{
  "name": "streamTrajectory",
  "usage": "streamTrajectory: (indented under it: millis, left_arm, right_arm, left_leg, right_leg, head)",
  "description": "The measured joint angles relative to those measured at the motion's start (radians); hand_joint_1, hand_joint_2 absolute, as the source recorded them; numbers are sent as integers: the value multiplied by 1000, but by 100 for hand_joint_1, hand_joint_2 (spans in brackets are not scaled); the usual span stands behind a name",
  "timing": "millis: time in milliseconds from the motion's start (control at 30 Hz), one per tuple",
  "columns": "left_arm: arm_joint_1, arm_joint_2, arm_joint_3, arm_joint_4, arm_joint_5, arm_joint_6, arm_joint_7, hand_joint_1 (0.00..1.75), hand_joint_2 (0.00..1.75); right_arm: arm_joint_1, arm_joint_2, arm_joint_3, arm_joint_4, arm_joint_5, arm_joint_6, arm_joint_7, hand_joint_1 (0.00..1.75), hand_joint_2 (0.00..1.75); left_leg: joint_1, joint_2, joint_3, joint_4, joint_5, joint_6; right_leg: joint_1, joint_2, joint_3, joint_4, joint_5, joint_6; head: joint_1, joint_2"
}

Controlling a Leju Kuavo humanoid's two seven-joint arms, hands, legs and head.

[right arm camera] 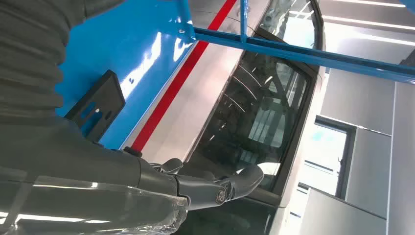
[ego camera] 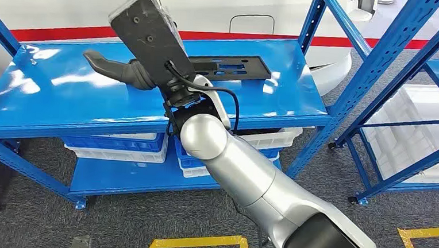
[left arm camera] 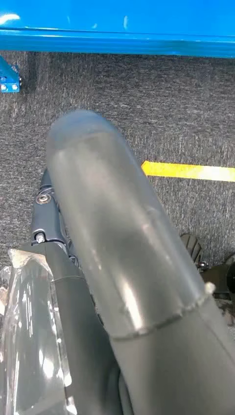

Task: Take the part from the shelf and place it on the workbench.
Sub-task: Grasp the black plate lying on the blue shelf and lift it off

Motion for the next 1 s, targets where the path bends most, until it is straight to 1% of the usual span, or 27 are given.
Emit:
streamTrajectory:
  millis: [33, 67, 100, 133, 167, 200, 233, 267, 333, 367, 400, 433, 467, 533, 567, 600, 633, 667, 700, 733, 767, 800, 867, 900, 933, 967, 1000]
  left_arm:
    - [1, 0, 0, 0, 0, 0, 0, 0, 0]
    - [1, 0, 1, 1, 1, -1, 0, 0, 0]
    - [2, 0, 2, 1, 2, -3, -1, 0, 0]
    - [3, 0, 4, 2, 5, -7, -2, 0, 0]
    - [4, -1, 6, 2, 8, -13, -4, 0, 0]
    - [4, -1, 8, 3, 11, -18, -6, 0, 0]
    - [4, -1, 11, 3, 15, -23, -8, 0, 0]
    - [4, -1, 14, 3, 18, -27, -11, 0, 0]
    - [4, -1, 21, 4, 22, -31, -15, 0, 0]
    - [5, -2, 24, 4, 22, -32, -16, 0, 0]
    - [4, -2, 25, 4, 22, -33, -17, 0, 0]
    - [4, -2, 26, 4, 22, -33, -18, 0, 0]
    - [4, -2, 27, 4, 22, -33, -18, 0, 0]
    - [5, -2, 30, 4, 23, -33, -18, 0, 0]
    - [6, -2, 30, 5, 23, -33, -18, 0, 0]
    - [7, -2, 31, 5, 23, -33, -18, 0, 0]
    - [8, -1, 31, 5, 24, -33, -18, 0, 0]
    - [8, 0, 31, 5, 24, -33, -18, 0, 0]
    - [8, 0, 32, 5, 25, -33, -19, 0, 0]
    - [8, 0, 32, 6, 27, -33, -21, 0, 0]
    - [7, 0, 32, 6, 29, -33, -24, 0, 0]
    - [7, -1, 33, 7, 32, -33, -27, 0, 0]
    - [7, -3, 37, 8, 40, -32, -33, 0, 0]
    - [8, -5, 41, 9, 45, -33, -37, 0, 0]
    - [8, -6, 46, 9, 50, -33, -39, 0, 0]
    - [8, -8, 51, 9, 55, -33, -41, 0, 0]
    - [8, -9, 55, 9, 59, -32, -42, 0, 0]
  right_arm:
    - [0, 0, 3, 1, -2, 0, 0, 0, 175]
    - [0, 0, 6, 2, -4, 0, 0, 0, 175]
    - [0, 0, 12, 4, -9, 0, 0, 0, 175]
    - [-2, 0, 18, 6, -14, 0, 0, 0, 175]
    - [-4, 0, 25, 8, -20, 0, 0, 0, 175]
    - [-8, 0, 32, 9, -26, 0, 0, 0, 175]
    - [-13, 0, 40, 11, -30, 0, 1, 0, 175]
    - [-17, 1, 47, 12, -34, 0, 1, 0, 175]
    - [-23, 2, 59, 15, -38, 1, 2, 0, 175]
    - [-25, 2, 63, 16, -39, 1, 2, 0, 175]
    - [-27, 3, 66, 16, -40, 1, 1, 0, 175]
    - [-31, 3, 68, 16, -40, 1, 1, 0, 175]
    - [-35, 3, 72, 17, -40, 1, 1, 0, 175]
    - [-38, 3, 80, 19, -41, 1, 1, 0, 175]
    - [-37, 2, 83, 20, -41, 1, 1, 0, 175]
    - [-37, 2, 85, 22, -41, 1, 1, 0, 175]
    - [-36, 3, 87, 23, -41, 1, 1, 0, 175]
    - [-37, 3, 89, 24, -41, 1, 1, 0, 175]
    - [-38, 3, 91, 24, -42, 1, 1, 0, 175]
    - [-41, 3, 94, 25, -44, 2, 1, 0, 175]
    - [-43, 3, 96, 25, -46, 3, 1, 0, 175]
    - [-45, 2, 100, 25, -48, 4, 2, 0, 175]
    - [-47, 2, 111, 24, -50, 6, 5, 0, 175]
    - [-48, 2, 117, 23, -50, 6, 8, 0, 175]
    - [-51, 2, 123, 22, -49, 7, 10, 0, 175]
    - [-53, 2, 129, 22, -48, 8, 13, 0, 175]
    - [-55, 2, 136, 21, -48, 11, 16, 0, 175]
  left_leg:
    - [0, 0, 2, 0, -2, -1]
    - [0, 0, 4, 0, -4, -1]
    - [0, 0, 9, 1, -8, -3]
    - [1, 0, 16, 1, -14, -5]
    - [1, -1, 24, 1, -21, -9]
    - [0, -2, 32, 2, -28, -14]
    - [-1, -2, 37, 2, -34, -20]
    - [-2, -2, 40, 2, -39, -25]
    - [-1, 1, 44, -2, -43, -35]
    - [1, 2, 46, -3, -48, -40]
    - [2, 3, 43, 8, -58, -45]
    - [3, 3, 30, 40, -76, -50]
    - [4, 2, 4, 93, -101, -53]
    - [4, 1, -74, 234, -152, -58]
    - [5, 1, -109, 283, -159, -60]
    - [6, 1, -127, 296, -145, -61]
    - [7, 1, -125, 267, -110, -61]
    - [10, 1, -104, 203, -60, -61]
    - [11, 0, -76, 134, -21, -61]
    - [11, -1, -50, 74, 4, -61]
    - [10, -2, -33, 37, 13, -59]
    - [8, -3, -26, 24, 7, -56]
    - [5, -3, -21, 16, 5, -45]
    - [6, -3, -18, 13, 5, -39]
    - [6, -3, -14, 10, 4, -32]
    - [7, -2, -9, 7, 3, -25]
    - [6, -2, -6, 6, 0, -20]
  right_leg:
    - [0, 0, -16, 21, -1, 3]
    - [-2, -1, -23, 24, 5, 7]
    - [-4, -2, -34, 25, 19, 15]
    - [-7, -4, -21, -20, 50, 25]
    - [-10, -8, 7, -93, 89, 34]
    - [-11, -14, 39, -163, 120, 37]
    - [-10, -17, 64, -217, 141, 36]
    - [-9, -19, 78, -245, 149, 32]
    - [-6, -13, 84, -253, 145, 21]
    - [-9, -11, 89, -256, 144, 16]
    - [-13, -10, 95, -261, 143, 9]
    - [-17, -10, 103, -265, 140, 2]
    - [-20, -9, 110, -268, 138, -6]
    - [-19, -8, 117, -269, 131, -17]
    - [-18, -7, 121, -268, 127, -20]
    - [-18, -4, 126, -268, 123, -20]
    - [-18, -2, 133, -268, 118, -19]
    - [-19, 1, 141, -268, 112, -16]
    - [-17, 3, 149, -268, 106, -11]
    - [-14, 5, 153, -266, 101, -6]
    - [-11, 6, 153, -266, 97, -1]
    - [-8, 7, 152, -267, 96, 4]
    - [-7, 6, 149, -269, 94, 12]
    - [-7, 3, 145, -260, 89, 16]
    - [-8, 0, 133, -237, 78, 18]
    - [-8, -3, 107, -187, 59, 17]
    - [-9, -5, 73, -122, 37, 14]
  head:
    - [0, 0]
    - [0, 0]
    - [1, 0]
    - [2, 0]
    - [2, 0]
    - [3, 0]
    - [3, 0]
    - [3, 0]
    - [3, 0]
    - [3, 0]
    - [3, 0]
    - [1, 0]
    - [1, 0]
    - [-1, 0]
    - [0, 0]
    - [-1, 0]
    - [-1, 0]
    - [-1, 0]
    - [-1, 0]
    - [-1, 0]
    - [-1, 0]
    - [-1, 0]
    - [0, 0]
    - [0, 0]
    - [0, 0]
    - [1, 0]
    - [2, 0]
